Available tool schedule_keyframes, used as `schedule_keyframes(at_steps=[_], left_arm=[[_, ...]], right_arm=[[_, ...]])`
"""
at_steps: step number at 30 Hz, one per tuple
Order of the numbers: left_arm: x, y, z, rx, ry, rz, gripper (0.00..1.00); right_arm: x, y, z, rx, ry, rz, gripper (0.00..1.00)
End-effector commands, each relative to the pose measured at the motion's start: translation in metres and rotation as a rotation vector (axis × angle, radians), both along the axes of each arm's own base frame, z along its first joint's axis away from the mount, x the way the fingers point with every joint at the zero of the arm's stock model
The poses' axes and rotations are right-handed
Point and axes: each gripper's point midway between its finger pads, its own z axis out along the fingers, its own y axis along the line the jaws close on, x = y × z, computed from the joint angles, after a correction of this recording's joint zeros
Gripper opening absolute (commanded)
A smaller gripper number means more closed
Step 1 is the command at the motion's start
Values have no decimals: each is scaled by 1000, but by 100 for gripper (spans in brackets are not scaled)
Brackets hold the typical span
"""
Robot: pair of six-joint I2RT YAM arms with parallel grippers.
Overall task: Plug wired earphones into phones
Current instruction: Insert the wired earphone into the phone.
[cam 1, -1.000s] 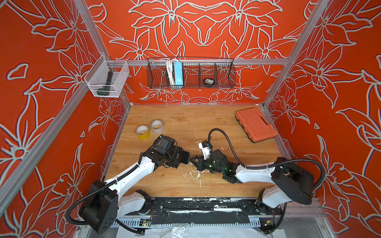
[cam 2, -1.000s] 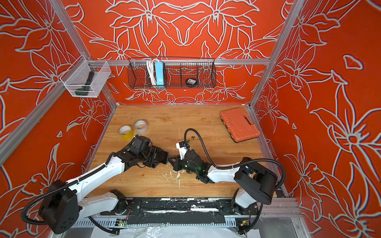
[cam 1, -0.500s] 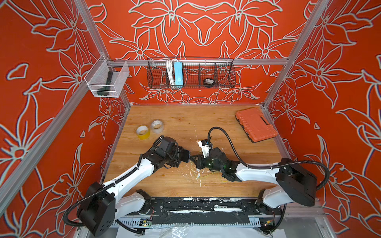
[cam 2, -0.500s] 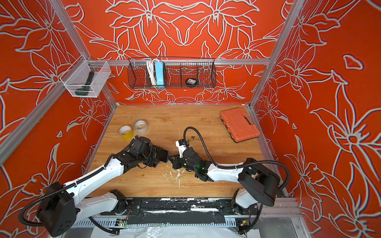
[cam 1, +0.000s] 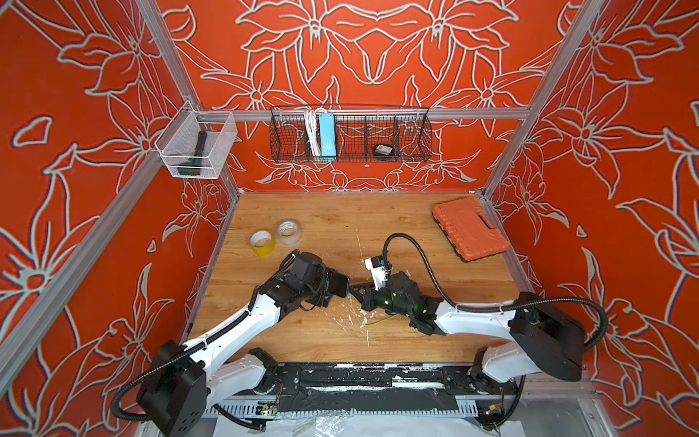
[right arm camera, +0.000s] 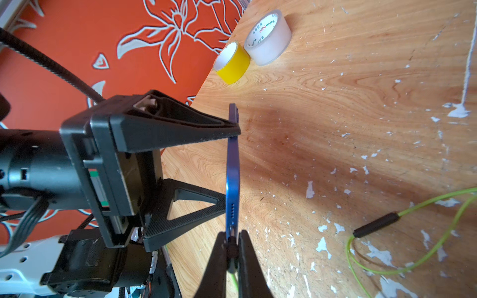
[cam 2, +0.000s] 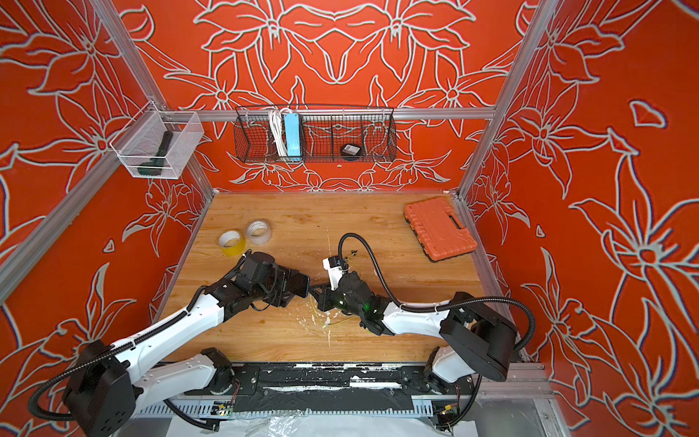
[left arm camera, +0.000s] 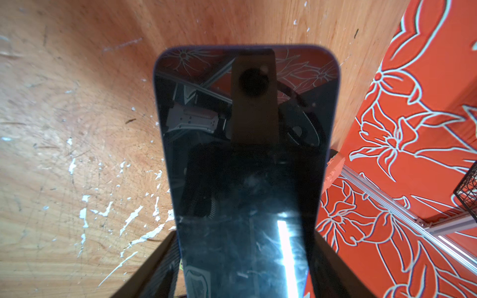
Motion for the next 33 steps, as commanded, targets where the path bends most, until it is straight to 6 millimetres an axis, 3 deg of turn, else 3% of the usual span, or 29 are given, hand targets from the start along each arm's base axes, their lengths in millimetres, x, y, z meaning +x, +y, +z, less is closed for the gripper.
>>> schedule_keyframes(at_steps=[1, 12, 16, 19, 25, 31, 33], left_arm=[[-9, -53, 65, -248, -121, -181, 49], [-14, -55, 68, -250, -128, -180, 49], [-14, -44, 57, -211, -116, -131, 47], [-13, -31, 40, -153, -81, -64, 47], [-11, -5, 37, -85, -82, 52, 43], [-7, 8, 25, -12, -46, 102, 43], [-7, 10, 8, 32, 5, 109, 43]], right_arm=[[1, 6, 6, -31, -47, 21, 0], [6, 16, 13, 7, 6, 5, 0], [12, 3, 3, -61, 14, -55, 0], [11, -6, 0, -102, 15, -76, 11], [7, -13, -5, -141, 39, -79, 38], [-2, -13, 16, -93, 12, -33, 72], [-4, -15, 25, -83, -7, -26, 79]])
